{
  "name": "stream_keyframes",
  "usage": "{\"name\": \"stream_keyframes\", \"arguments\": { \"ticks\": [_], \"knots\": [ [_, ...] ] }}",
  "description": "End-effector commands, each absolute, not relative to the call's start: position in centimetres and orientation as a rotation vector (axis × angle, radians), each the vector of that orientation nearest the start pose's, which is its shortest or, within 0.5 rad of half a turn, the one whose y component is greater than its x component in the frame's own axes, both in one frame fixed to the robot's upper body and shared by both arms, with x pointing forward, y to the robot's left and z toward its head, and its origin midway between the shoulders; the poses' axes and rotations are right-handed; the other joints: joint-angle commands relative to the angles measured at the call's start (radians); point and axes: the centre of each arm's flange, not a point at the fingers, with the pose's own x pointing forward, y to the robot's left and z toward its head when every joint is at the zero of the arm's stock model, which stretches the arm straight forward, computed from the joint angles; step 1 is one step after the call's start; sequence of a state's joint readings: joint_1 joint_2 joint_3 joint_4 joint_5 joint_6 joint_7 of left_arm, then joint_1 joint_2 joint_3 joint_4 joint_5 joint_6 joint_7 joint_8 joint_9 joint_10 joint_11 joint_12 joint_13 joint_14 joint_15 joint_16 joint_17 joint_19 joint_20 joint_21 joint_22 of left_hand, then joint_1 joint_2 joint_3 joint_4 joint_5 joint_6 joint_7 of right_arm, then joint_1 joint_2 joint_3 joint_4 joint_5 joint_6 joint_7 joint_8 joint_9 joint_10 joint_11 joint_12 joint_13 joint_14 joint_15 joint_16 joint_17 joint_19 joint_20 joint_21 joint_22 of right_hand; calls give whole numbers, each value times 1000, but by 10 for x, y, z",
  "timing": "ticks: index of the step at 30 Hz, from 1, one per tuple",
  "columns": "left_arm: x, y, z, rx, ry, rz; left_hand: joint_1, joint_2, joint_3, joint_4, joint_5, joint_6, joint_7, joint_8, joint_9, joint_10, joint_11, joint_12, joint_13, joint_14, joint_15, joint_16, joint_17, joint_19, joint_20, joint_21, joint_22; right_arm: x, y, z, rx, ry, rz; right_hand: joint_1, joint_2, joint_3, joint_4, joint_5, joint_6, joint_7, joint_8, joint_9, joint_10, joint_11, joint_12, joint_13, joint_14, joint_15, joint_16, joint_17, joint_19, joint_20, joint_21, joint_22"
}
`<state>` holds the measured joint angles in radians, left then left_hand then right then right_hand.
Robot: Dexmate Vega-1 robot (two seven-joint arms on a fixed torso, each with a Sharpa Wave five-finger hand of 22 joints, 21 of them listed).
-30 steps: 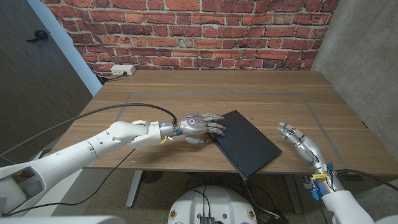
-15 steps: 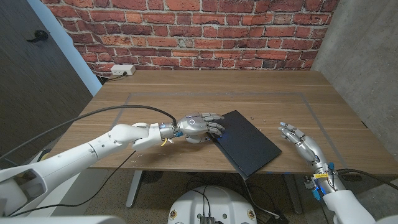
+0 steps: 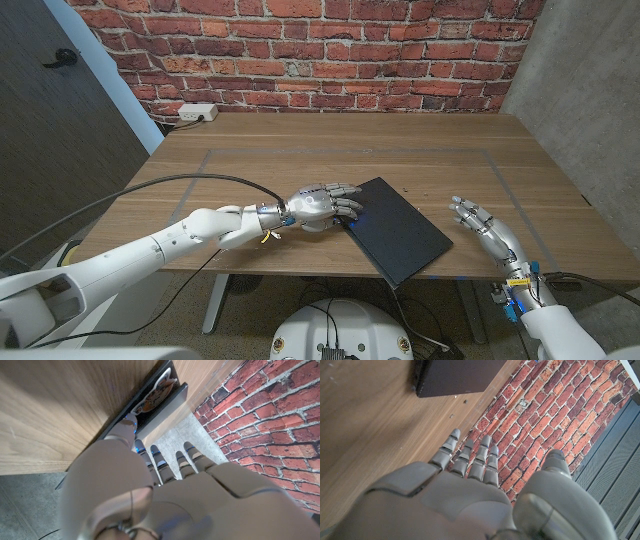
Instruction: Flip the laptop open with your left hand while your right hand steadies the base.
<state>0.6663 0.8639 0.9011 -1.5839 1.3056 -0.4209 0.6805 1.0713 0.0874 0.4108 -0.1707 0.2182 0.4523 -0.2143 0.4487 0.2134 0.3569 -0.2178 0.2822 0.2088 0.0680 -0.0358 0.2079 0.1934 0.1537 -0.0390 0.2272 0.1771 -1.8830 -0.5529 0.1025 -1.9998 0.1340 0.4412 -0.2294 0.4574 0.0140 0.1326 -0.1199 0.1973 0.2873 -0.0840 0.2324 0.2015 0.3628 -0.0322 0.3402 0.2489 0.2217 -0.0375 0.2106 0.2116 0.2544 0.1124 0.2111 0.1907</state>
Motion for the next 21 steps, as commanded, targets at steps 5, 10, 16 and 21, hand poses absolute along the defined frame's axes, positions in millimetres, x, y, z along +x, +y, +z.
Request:
{"name": "stream_keyframes", "arguments": {
  "ticks": [5, 10, 16, 21],
  "knots": [
    [548, 137, -102, 1780, -1705, -233, 21, 0, 15, 1, 7, -27, -5, -12, 1, 7, 0, -8, 2, 15, -158, 3, 3, 16, -54, 7, 3, 398, -337, -182, -316, -610, -12, 1, 9, -3, 2, 3, 1, 6, 0, 2, 1, -5, 6, 4, -6, -21, -1, 5, -3, -5, -4, 0],
    [550, 135, -102, 1776, -1709, -239, 33, 7, 25, 2, 11, -26, -4, -11, 1, 11, 0, -10, 4, 23, -157, 3, 4, 22, -53, 7, 3, 398, -339, -181, -315, -612, -14, 1, 9, -4, 2, 3, 1, 6, -1, 2, 0, -4, 7, 5, -5, -22, -1, 5, -3, -6, -4, 0],
    [552, 134, -103, 1762, -1720, -209, 42, 11, 33, 5, 13, -6, -3, -1, 3, 25, 0, -9, 6, 36, -156, 4, 6, 30, -49, 7, 4, 398, -340, -181, -313, -608, -17, 1, 9, -4, 1, 3, 1, 6, -1, 2, 0, -2, 7, 5, -5, -22, -1, 5, -4, -6, -5, -1],
    [554, 133, -102, 1735, -1734, -195, 30, 19, 40, 27, 12, 93, -1, 51, 6, 105, 1, 5, 16, 90, -169, 9, 15, 56, -44, 8, 7, 399, -340, -179, -311, -610, -18, 1, 9, -4, 1, 3, 1, 7, -2, 2, -2, -1, 7, 6, -5, -22, -1, 5, -5, -8, -5, -1]
  ]
}}
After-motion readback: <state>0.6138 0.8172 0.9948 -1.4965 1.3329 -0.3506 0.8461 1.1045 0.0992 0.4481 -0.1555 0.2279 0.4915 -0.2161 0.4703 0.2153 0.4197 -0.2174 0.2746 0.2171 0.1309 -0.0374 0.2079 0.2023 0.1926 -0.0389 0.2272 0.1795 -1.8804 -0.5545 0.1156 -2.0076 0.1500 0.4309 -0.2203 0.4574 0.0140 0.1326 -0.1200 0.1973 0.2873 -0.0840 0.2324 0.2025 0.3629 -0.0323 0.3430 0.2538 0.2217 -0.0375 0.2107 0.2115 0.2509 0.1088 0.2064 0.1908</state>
